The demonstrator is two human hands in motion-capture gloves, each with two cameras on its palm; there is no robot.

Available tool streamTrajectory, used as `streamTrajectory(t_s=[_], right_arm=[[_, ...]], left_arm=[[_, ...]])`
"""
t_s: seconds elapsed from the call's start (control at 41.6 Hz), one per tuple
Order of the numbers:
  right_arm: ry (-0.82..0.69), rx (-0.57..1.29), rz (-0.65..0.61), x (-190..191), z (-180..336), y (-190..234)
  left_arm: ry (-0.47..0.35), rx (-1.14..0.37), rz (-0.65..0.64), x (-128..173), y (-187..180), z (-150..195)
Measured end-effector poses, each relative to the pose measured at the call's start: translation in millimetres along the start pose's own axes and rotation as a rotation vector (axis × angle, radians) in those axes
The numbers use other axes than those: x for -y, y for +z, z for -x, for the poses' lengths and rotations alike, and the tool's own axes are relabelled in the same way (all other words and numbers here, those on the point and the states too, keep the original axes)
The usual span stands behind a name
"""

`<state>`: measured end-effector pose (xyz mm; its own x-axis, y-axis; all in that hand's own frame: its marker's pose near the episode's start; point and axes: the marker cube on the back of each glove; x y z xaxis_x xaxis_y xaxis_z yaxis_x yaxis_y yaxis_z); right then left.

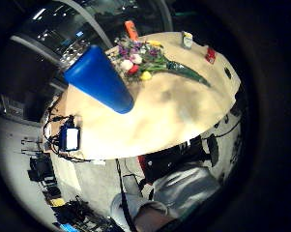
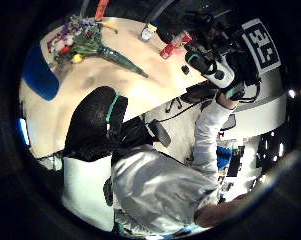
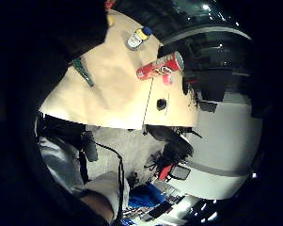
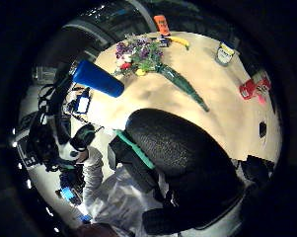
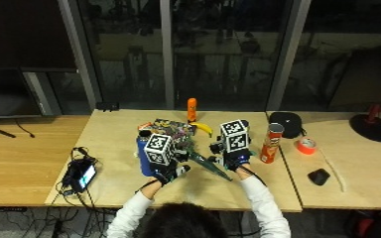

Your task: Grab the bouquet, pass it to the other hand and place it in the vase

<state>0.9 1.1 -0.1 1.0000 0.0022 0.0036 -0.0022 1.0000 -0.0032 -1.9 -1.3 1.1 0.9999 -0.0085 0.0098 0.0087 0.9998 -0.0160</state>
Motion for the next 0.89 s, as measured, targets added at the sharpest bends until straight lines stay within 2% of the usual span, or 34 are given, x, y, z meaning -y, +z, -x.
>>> streamTrajectory(t_s=[0.361, 0.553, 0.722, 0.89], right_arm=[[-0.038, 0.070, -0.024, -16, 4, -13], [-0.068, 0.103, 0.007, -10, 10, -22], [-0.037, 0.132, 0.043, 5, 1, -24], [0.015, 0.240, 0.115, 37, -17, -16]], left_arm=[[-0.017, 0.022, 0.025, 2, -3, 7], [-0.044, 0.016, 0.010, 0, -13, 18], [-0.055, 0.014, -0.008, -5, -22, 22], [-0.060, 0.015, -0.009, -8, -25, 26]])
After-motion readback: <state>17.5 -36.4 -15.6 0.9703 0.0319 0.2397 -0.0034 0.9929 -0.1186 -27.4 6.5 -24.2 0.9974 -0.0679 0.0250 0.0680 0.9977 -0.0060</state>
